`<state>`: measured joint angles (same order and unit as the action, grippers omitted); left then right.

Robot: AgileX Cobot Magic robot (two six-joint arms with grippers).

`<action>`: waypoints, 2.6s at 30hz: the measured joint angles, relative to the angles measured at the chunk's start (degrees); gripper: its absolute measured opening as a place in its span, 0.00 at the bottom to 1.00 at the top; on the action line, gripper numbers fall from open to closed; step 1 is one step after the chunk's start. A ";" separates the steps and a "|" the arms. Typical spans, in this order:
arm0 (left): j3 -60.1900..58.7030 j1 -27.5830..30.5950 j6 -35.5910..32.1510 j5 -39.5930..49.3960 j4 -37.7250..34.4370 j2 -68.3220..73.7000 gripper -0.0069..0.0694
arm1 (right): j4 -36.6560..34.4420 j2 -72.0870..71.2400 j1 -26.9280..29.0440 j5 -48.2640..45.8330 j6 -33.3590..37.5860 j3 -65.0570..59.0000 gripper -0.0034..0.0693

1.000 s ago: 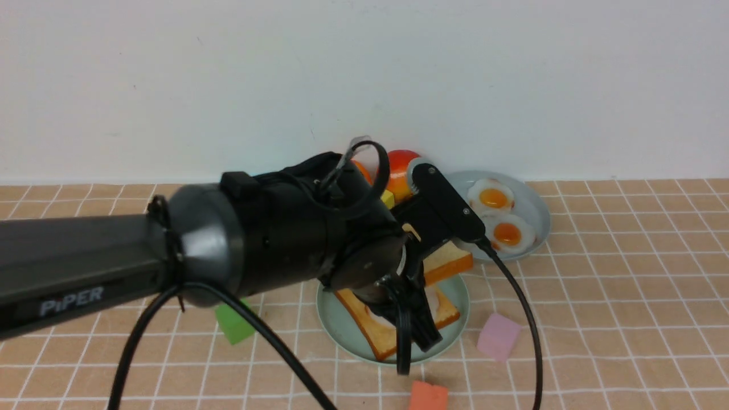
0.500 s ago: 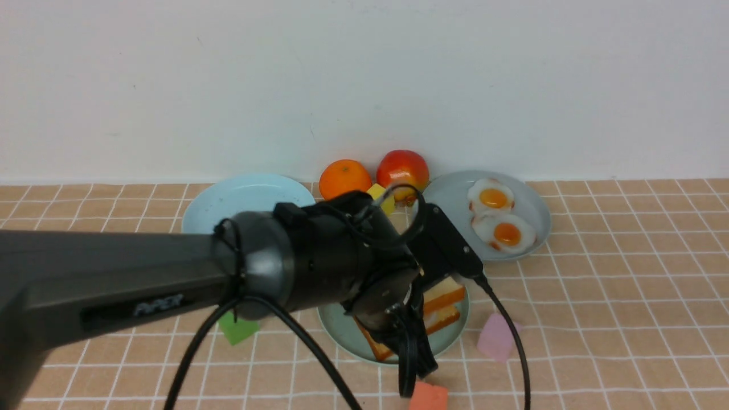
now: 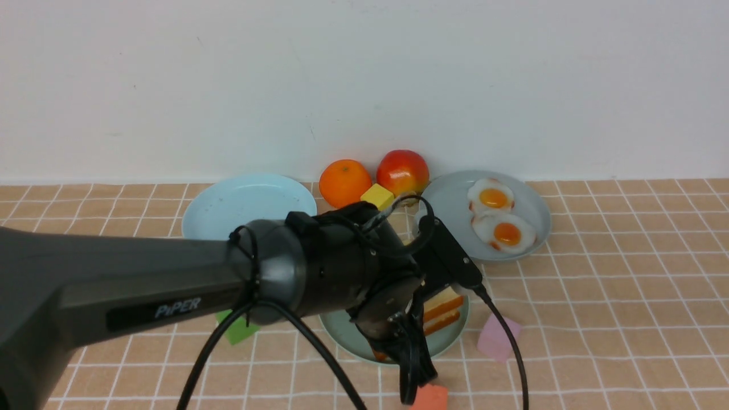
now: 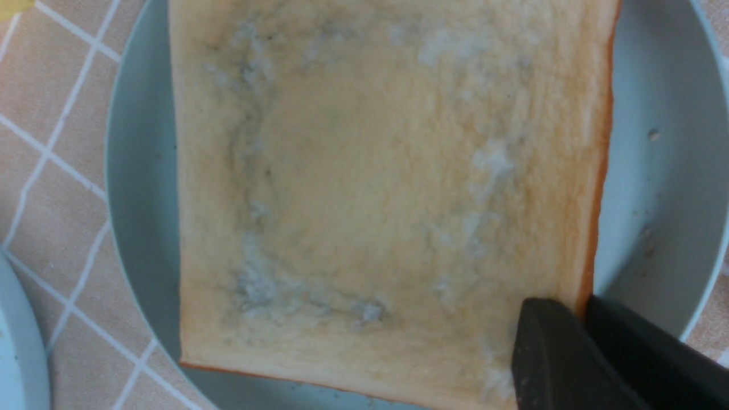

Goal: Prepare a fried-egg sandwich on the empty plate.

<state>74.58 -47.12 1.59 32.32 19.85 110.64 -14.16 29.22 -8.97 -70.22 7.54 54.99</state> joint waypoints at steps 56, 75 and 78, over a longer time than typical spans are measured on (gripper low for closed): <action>-61.13 -4.58 9.04 -33.78 -14.44 -85.29 0.07 | 1.77 -20.20 0.00 21.76 -14.03 -17.46 0.03; -62.18 -4.58 9.04 -26.07 -14.44 -85.29 0.07 | 8.80 -22.60 3.28 49.16 -15.19 -52.14 0.03; -62.18 -4.58 9.04 -26.07 -14.48 -85.29 0.07 | 10.12 -26.38 6.13 51.19 -15.19 -55.78 0.03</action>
<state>12.40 -51.70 10.63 6.24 5.37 25.35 -4.04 2.84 -2.84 -19.04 -7.65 -0.78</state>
